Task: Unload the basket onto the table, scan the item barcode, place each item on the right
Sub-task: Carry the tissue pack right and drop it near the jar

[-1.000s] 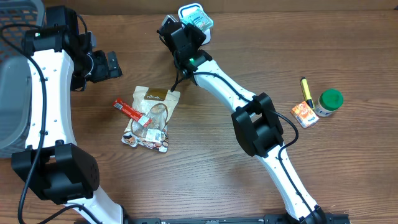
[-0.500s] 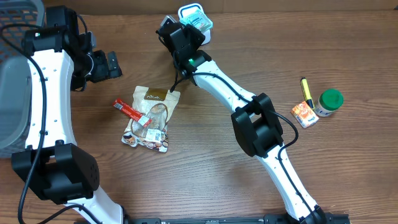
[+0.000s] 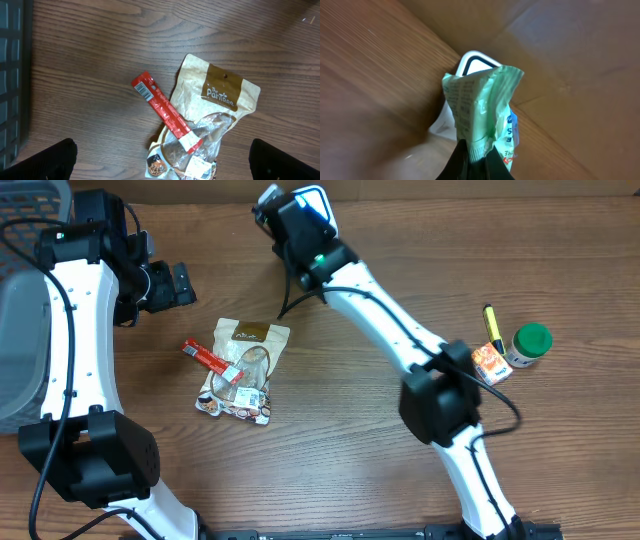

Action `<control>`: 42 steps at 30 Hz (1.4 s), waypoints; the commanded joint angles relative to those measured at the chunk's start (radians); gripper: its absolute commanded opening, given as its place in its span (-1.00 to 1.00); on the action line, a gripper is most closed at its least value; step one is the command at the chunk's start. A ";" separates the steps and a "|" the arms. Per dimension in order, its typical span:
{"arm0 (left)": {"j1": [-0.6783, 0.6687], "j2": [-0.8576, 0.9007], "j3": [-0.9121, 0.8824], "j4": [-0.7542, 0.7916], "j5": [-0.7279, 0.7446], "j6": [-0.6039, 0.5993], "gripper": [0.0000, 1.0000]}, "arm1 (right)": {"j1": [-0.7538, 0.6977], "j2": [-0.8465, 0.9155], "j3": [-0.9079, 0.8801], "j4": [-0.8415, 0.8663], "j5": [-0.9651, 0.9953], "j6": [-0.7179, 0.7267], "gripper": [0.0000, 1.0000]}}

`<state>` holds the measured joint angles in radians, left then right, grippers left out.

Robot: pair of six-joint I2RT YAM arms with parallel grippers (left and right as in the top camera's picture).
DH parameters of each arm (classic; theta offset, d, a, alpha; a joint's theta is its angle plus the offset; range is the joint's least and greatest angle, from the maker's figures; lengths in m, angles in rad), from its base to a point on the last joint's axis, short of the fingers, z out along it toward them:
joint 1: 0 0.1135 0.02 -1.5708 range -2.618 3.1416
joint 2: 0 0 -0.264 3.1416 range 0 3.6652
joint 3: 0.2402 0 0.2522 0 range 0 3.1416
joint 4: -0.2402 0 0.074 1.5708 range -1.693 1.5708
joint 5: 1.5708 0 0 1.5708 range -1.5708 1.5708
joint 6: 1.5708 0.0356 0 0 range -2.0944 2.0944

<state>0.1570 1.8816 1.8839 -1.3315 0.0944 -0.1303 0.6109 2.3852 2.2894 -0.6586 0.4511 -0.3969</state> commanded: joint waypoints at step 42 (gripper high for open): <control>-0.008 -0.005 -0.002 0.001 0.007 0.011 1.00 | -0.557 -0.232 -0.456 -0.486 -0.608 0.564 0.35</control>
<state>0.1570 1.8816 1.8835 -1.3315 0.0944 -0.1303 0.0444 2.1597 1.8339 -1.1645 0.0265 0.0109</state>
